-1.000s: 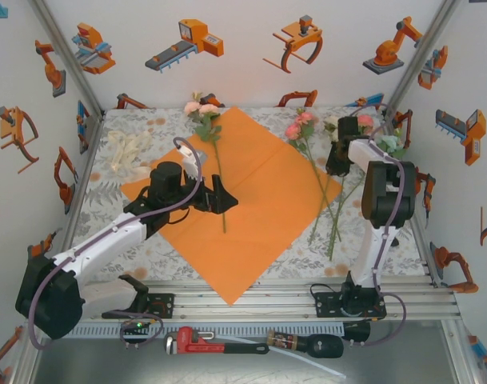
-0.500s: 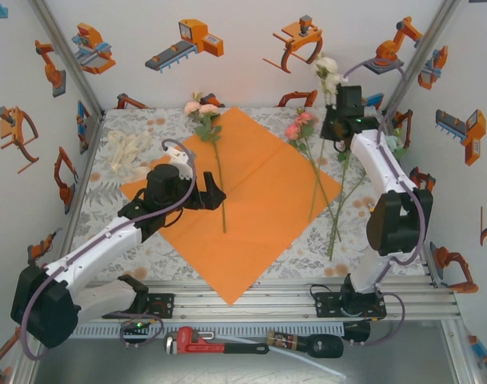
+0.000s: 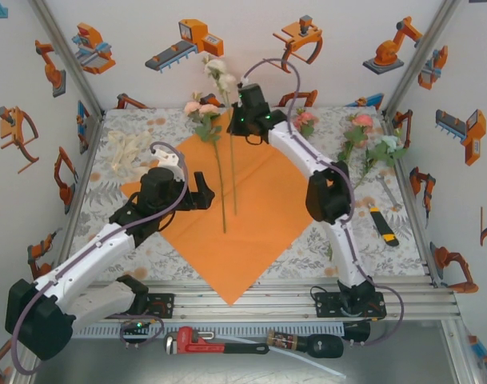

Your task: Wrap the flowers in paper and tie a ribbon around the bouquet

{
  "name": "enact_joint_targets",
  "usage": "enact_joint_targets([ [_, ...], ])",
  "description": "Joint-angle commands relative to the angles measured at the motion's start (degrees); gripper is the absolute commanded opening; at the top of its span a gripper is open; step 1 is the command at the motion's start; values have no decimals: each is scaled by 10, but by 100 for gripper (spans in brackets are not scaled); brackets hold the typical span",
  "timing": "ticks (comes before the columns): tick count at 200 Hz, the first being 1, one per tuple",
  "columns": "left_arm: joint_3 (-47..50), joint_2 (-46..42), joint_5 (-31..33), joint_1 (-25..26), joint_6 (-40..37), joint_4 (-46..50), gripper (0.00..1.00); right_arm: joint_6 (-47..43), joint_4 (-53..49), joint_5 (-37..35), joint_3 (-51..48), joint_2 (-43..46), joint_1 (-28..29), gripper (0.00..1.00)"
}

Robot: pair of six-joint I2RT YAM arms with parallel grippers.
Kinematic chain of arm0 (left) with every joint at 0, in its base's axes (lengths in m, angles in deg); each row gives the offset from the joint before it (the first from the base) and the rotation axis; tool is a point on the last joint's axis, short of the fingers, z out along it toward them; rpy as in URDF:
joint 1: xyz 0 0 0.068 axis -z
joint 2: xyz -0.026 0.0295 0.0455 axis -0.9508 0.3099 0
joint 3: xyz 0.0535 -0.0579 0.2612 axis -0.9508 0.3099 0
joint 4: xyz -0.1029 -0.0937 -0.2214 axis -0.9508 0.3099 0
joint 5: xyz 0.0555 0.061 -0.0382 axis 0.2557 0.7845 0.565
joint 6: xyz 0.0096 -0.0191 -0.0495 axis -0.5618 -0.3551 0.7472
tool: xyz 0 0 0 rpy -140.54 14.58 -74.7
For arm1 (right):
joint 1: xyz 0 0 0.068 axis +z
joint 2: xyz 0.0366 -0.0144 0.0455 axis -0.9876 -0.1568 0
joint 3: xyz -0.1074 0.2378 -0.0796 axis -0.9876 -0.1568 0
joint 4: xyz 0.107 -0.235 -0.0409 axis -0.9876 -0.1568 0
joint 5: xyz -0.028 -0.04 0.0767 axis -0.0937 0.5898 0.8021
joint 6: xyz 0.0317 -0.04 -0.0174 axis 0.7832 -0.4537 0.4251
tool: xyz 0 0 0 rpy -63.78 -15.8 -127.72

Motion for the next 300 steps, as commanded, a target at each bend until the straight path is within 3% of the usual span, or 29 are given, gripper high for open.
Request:
enact_joint_targets([
  [1,3,-14,9,-3,-1,15,99,57,-34,27,72,-58,3,2],
  [41,6,-5,5,-6,1,6,99,67,-45,40,100,-122,6,5],
  [75,4,4,3,-6,4,4,99,59,-47,60,91,-120,5,33],
  [104,1,8,-5,-5,5,1,99,27,-60,41,65,-58,0,44],
  [136,4,5,-44,-5,-1,-25,99,-29,-62,-9,-35,71,-20,49],
  [179,21,21,-200,-2,-8,-143,100,-122,-36,-80,-237,250,-87,51],
  [213,-1,75,-324,9,-19,-180,100,-197,-30,-91,-367,327,-168,49],
  [253,-43,142,-392,31,-36,-171,99,-222,-52,-18,-410,300,-257,43],
  [300,-53,152,-387,40,-50,-152,99,-246,-69,-12,-405,234,-274,40],
])
